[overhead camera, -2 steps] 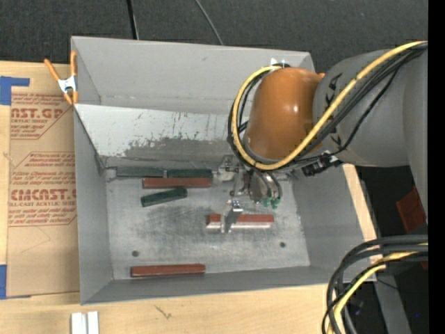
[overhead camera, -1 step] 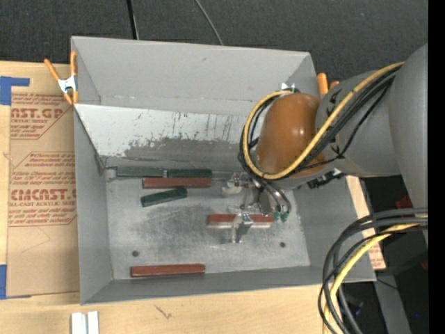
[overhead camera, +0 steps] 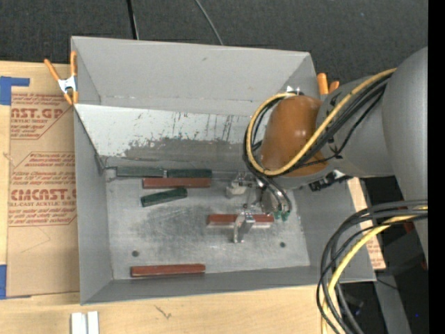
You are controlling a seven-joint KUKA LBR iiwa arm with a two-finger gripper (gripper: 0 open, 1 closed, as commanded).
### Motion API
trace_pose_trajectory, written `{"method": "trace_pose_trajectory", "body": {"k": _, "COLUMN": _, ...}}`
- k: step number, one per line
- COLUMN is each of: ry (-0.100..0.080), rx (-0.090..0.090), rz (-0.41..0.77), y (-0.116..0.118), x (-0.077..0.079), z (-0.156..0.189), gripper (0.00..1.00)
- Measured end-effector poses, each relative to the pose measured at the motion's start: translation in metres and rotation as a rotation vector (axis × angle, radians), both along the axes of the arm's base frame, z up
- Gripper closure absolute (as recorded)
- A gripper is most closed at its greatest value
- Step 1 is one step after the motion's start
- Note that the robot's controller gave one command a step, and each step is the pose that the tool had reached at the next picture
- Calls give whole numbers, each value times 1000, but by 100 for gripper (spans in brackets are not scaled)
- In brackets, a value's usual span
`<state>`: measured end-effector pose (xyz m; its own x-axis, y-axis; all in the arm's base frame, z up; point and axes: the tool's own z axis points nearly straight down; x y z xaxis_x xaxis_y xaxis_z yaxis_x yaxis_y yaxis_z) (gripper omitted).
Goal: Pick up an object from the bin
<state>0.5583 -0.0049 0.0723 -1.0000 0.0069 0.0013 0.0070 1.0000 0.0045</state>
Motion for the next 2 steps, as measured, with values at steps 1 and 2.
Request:
{"method": "trace_pose_trajectory", "body": {"k": 1, "ry": -13, "rx": -8, "rz": -94, "y": 16, "x": -8, "z": 2, "gripper": 0}}
{"method": "trace_pose_trajectory", "body": {"k": 2, "ry": -7, "rx": -2, "rz": -69, "y": 21, "x": -5, "z": 2, "gripper": 0}}
